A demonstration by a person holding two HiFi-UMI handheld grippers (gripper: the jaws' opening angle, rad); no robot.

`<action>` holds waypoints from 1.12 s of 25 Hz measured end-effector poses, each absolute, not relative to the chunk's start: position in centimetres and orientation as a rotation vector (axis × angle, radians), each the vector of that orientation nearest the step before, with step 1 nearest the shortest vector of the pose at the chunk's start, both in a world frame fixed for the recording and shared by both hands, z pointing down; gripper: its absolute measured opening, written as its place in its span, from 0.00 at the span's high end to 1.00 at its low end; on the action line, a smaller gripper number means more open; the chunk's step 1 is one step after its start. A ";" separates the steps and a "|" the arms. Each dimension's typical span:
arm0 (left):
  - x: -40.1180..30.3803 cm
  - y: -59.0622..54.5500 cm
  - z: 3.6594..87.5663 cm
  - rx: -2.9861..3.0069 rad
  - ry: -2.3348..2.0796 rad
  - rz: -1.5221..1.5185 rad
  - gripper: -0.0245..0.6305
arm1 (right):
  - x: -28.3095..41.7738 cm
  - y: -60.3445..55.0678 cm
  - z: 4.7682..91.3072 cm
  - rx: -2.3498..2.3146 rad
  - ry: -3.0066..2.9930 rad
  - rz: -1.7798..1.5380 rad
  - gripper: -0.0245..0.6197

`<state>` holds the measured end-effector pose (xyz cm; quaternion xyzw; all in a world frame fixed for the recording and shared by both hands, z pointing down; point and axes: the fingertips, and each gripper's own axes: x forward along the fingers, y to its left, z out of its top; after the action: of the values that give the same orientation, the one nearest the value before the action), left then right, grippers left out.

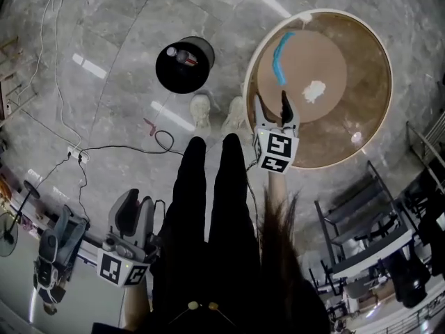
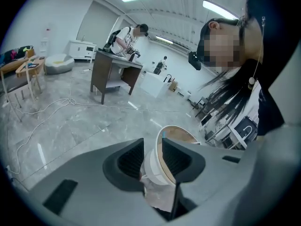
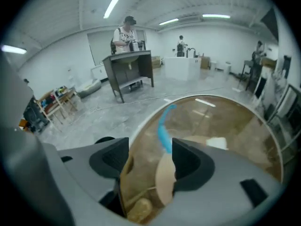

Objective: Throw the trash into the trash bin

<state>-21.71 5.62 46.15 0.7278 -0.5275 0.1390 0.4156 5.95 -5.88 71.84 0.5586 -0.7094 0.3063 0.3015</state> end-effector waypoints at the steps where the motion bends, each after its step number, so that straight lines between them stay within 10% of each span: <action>1: -21.3 5.5 46.1 1.833 -1.318 0.346 0.78 | 9.1 -5.8 71.9 1.523 -1.823 0.805 0.50; 9: -19.2 5.7 46.2 1.833 -1.285 0.343 0.78 | 17.9 -7.6 78.1 1.683 -1.582 1.109 0.18; 18: -19.3 5.4 46.1 1.813 -1.312 0.329 0.79 | 11.7 -11.2 78.3 1.452 -1.656 0.878 0.12; 25: -20.2 5.3 46.0 1.801 -1.336 0.324 0.79 | 9.2 -11.1 77.8 1.386 -1.659 0.782 0.41; 28: -20.2 5.4 46.0 1.803 -1.338 0.323 0.80 | 9.0 -11.2 77.5 1.332 -1.610 0.606 0.69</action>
<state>-20.25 5.37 46.05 0.7201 -0.5347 0.1289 0.4229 9.01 -11.20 77.53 0.5420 -0.6554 0.2468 0.4644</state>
